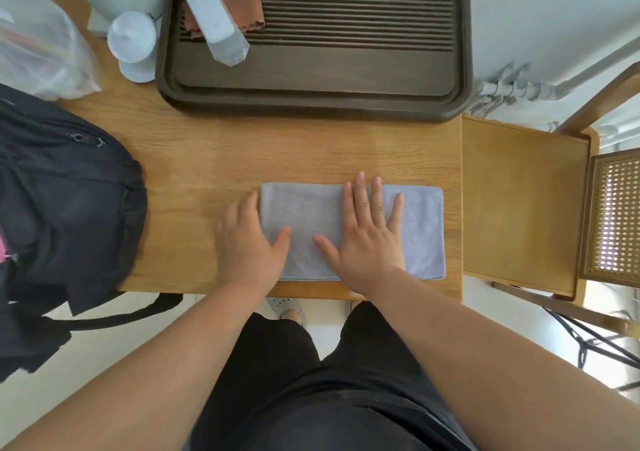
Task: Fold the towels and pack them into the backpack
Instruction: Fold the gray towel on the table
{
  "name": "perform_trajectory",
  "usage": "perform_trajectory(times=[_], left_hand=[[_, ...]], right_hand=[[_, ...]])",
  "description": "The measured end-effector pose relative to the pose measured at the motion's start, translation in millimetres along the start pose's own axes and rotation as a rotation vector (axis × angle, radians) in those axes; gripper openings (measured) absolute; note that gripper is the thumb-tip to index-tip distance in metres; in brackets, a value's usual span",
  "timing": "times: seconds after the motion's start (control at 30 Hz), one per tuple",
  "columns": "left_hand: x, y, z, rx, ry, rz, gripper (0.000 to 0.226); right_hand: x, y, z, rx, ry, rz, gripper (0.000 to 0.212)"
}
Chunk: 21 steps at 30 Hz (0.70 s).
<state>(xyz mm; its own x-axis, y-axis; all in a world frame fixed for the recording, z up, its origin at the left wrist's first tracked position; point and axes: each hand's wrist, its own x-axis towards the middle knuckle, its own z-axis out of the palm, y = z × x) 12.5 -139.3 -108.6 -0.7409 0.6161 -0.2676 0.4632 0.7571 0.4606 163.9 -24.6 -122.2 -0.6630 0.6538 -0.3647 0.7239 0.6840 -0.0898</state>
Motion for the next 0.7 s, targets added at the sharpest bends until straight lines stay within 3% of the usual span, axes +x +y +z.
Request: perform_trajectory(times=[0.1, 0.33, 0.47, 0.6, 0.7], left_hand=[[14.5, -2.9, 1.2, -0.109, -0.023, -0.276, 0.069], [33.2, 11.2, -0.6, -0.282, -0.138, -0.435, 0.011], [32.3, 17.4, -7.2, -0.427, -0.173, -0.524, 0.009], [25.1, 29.8, -22.1, -0.776, -0.268, -0.650, 0.017], [17.3, 42.5, -38.6, -0.871, -0.330, -0.593, 0.017]], right_hand=[[3.6, -2.4, 9.7, -0.024, -0.026, 0.037, 0.098], [4.5, -4.9, 11.5, -0.049, -0.005, 0.051, 0.099], [3.9, -5.3, 9.3, -0.056, -0.033, 0.046, 0.099], [3.6, -4.1, 4.0, -0.028, -0.074, 0.039, 0.097], [4.3, 2.6, -3.4, 0.111, -0.104, -0.006, 0.094]])
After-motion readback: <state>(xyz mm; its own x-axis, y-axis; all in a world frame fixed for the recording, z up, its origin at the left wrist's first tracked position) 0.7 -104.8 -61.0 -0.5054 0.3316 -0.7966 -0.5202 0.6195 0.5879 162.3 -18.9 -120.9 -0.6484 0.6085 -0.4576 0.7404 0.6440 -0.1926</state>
